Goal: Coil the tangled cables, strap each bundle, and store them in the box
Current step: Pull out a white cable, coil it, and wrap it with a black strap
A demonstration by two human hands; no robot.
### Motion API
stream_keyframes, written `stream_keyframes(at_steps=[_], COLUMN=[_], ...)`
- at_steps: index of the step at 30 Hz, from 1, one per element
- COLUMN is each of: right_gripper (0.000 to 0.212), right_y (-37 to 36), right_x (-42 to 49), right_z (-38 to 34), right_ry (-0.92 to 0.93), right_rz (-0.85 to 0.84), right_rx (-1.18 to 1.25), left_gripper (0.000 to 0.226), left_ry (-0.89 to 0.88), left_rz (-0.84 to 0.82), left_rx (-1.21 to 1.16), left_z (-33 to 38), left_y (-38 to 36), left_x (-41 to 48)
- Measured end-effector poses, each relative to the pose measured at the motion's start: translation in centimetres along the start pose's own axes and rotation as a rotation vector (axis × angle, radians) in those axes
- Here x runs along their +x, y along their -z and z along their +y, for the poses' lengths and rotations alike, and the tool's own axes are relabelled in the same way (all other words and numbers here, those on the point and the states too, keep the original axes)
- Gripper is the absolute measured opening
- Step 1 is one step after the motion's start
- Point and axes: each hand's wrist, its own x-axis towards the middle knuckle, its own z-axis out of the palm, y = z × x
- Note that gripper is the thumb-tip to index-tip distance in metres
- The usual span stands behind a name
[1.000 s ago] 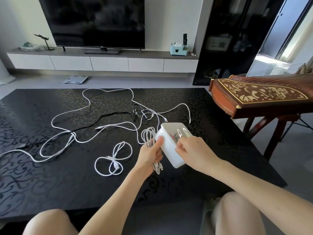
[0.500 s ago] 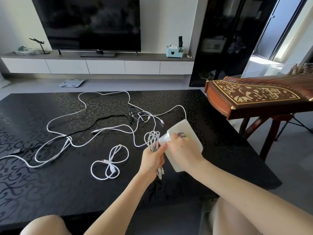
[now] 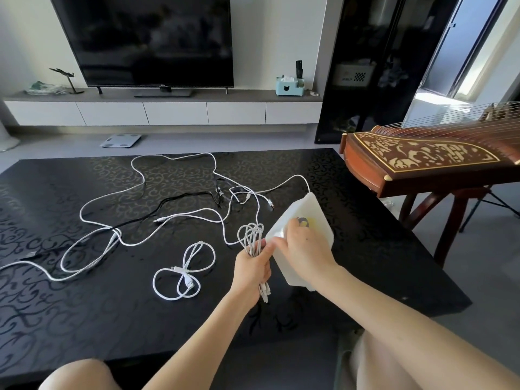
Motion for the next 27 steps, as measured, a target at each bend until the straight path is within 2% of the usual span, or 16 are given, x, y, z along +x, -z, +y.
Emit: stream_keyframes(at_steps=[4, 8, 12, 15, 19, 22, 27], right_gripper=[0.025, 0.032, 0.034, 0.023, 0.030, 0.036, 0.027], right_y=[-0.3, -0.6, -0.8, -0.5, -0.3, -0.3, -0.3], right_x=[-0.4, -1.6, -2.5, -2.4, -2.4, -2.3, -2.2], right_z=[0.2, 0.6, 0.8, 1.3, 2.5, 3.5, 4.2], right_ry=[0.059, 0.160, 0.172, 0.201, 0.214, 0.198, 0.210], right_rz=[-0.057, 0.053, -0.013, -0.066, -0.125, -0.132, -0.142], right_rx=[0.087, -0.002, 0.107, 0.178, 0.277, 0.366, 0.435], left_gripper=[0.048, 0.044, 0.046, 0.048, 0.046, 0.047, 0.049], left_ry=[0.145, 0.243, 0.206, 0.182, 0.168, 0.161, 0.167], left_rz=[0.016, -0.006, 0.025, 0.046, 0.022, 0.000, 0.005], left_rx=[-0.071, 0.004, 0.113, 0.146, 0.147, 0.134, 0.147], left_z=[0.9, 1.2, 0.9, 0.7, 0.9, 1.0, 1.0], left_y=[-0.6, -0.6, 0.3, 0.6, 0.7, 0.3, 0.3], left_x=[0.4, 0.7, 1.2, 1.2, 1.2, 1.1, 1.2])
